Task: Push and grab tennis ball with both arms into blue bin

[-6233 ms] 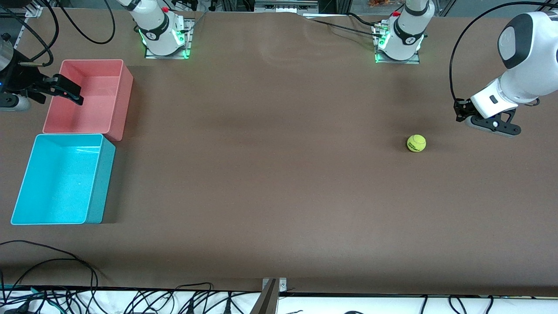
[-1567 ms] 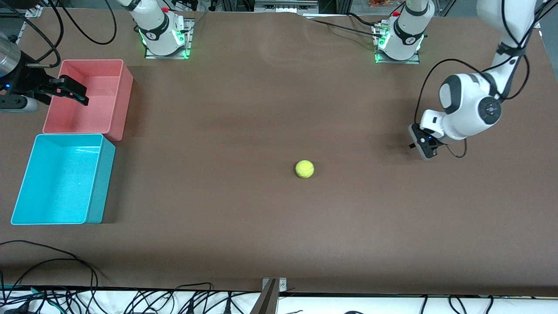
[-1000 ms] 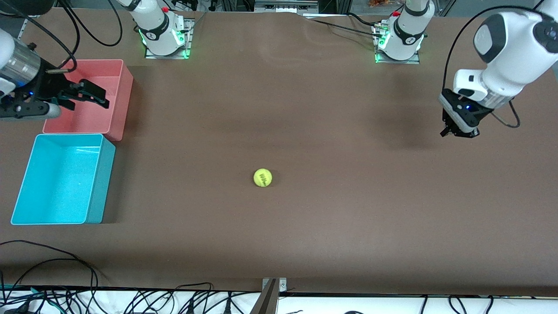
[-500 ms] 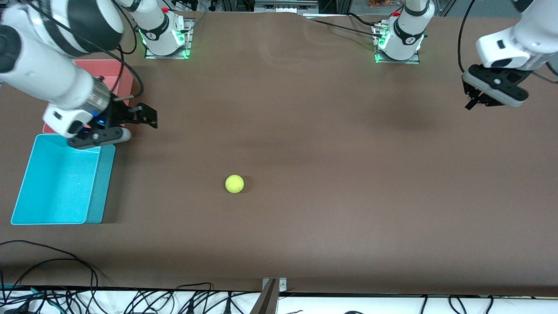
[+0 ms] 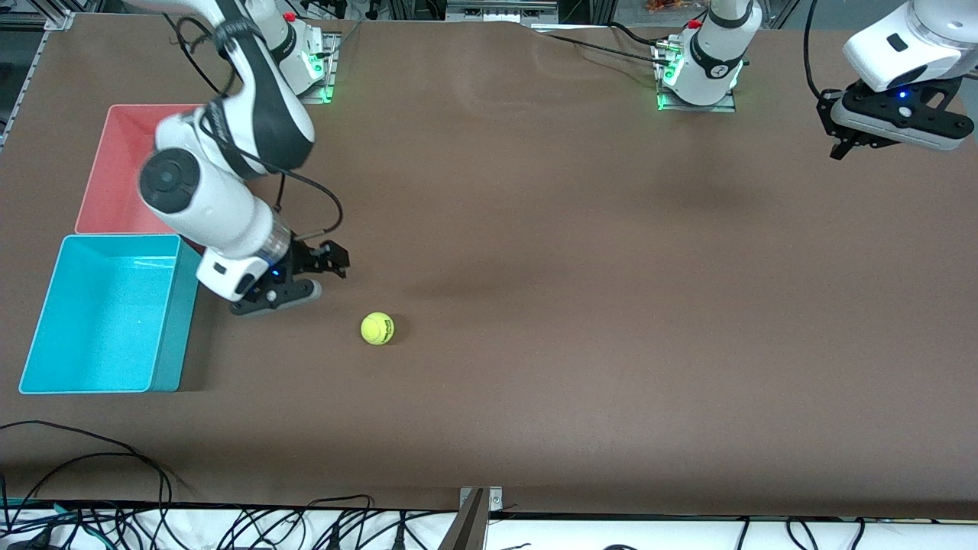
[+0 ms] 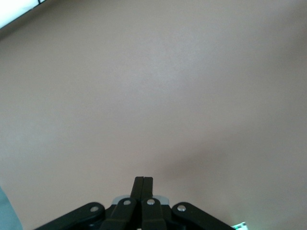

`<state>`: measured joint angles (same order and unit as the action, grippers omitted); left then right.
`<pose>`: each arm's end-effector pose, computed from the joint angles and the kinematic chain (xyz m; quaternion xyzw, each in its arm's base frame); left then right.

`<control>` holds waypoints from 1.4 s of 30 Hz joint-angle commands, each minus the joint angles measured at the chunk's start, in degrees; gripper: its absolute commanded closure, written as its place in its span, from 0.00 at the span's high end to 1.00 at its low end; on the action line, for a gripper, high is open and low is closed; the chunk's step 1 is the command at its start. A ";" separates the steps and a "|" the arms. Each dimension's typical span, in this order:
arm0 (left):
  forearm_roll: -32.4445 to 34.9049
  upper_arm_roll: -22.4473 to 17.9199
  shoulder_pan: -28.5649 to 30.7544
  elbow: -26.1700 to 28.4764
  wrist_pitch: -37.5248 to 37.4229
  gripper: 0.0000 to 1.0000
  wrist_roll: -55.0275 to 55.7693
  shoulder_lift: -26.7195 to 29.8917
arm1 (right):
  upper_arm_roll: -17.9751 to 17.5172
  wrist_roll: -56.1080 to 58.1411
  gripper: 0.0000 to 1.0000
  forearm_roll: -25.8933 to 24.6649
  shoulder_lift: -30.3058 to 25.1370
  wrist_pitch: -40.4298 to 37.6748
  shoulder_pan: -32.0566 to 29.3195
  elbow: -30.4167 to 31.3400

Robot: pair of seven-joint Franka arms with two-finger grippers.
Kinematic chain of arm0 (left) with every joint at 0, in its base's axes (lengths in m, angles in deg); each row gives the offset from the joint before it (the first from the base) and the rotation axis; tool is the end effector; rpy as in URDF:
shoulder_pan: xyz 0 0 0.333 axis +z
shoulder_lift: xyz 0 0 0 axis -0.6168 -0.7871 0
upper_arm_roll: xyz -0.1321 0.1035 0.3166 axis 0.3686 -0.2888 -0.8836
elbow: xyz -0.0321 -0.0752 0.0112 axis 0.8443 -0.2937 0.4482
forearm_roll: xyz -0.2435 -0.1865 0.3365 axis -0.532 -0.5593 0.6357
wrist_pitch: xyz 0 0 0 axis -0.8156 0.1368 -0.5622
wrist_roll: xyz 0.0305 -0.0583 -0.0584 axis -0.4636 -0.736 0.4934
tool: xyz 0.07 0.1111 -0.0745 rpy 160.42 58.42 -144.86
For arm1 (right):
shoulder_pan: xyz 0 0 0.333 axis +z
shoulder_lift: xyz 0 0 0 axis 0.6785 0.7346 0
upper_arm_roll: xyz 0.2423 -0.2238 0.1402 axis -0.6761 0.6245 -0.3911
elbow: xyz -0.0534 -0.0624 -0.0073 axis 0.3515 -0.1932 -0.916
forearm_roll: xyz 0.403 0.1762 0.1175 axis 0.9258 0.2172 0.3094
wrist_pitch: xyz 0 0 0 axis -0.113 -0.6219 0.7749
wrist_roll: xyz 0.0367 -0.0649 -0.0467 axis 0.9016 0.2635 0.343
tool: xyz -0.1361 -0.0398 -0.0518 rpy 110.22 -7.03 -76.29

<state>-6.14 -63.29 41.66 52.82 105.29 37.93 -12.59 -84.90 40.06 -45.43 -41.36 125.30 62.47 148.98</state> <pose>0.5222 -0.0545 0.6251 -0.9825 0.1738 -0.0003 0.0674 0.7084 0.2663 0.3116 -0.9889 -0.1306 -0.0484 0.0514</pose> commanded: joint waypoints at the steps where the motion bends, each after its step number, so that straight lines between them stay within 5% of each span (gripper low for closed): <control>1: -2.81 -1.08 -0.42 -3.56 -4.66 0.08 5.35 -0.74 | 0.35 0.88 1.00 -0.20 4.96 5.52 0.74 -1.48; 3: -3.70 -1.52 -0.42 -4.35 -5.71 0.17 7.20 -0.83 | 0.35 0.88 1.00 -0.20 6.46 7.28 0.83 -1.48; 6: -4.05 -1.52 -0.42 -4.70 -6.60 0.48 8.88 -0.83 | 0.35 0.79 1.00 -0.12 8.13 8.78 1.71 -1.48; 9: -4.23 -1.70 -0.42 -4.79 -6.60 1.00 9.06 -0.83 | 0.35 0.79 1.00 -0.20 9.10 8.78 2.50 -1.30; 19: -8.35 -5.83 -0.42 -4.88 -6.68 1.00 9.14 -0.74 | 0.44 0.79 1.00 -0.38 11.47 8.78 3.20 -0.86; 32: -7.92 -5.92 -0.51 -5.05 -6.77 1.00 9.06 -0.83 | 0.44 0.71 1.00 -0.38 14.90 12.56 3.73 -1.04; 34: -7.92 -5.40 -0.42 -5.05 -6.95 1.00 8.97 -1.35 | 0.35 0.79 0.88 -0.47 15.34 13.35 3.73 -1.04; 39: -7.74 -5.30 -0.15 -6.46 -7.47 1.00 8.79 -1.62 | 0.44 0.97 0.38 -0.82 15.25 13.70 3.73 -1.21; 42: -6.87 -5.48 -0.15 -6.55 -7.56 1.00 8.62 -1.71 | 0.52 1.06 0.30 -0.82 14.73 12.92 3.82 -1.39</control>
<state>-13.47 -68.64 41.65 49.03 99.71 46.66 -12.89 -84.80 40.45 -45.64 -26.61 138.64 65.79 148.88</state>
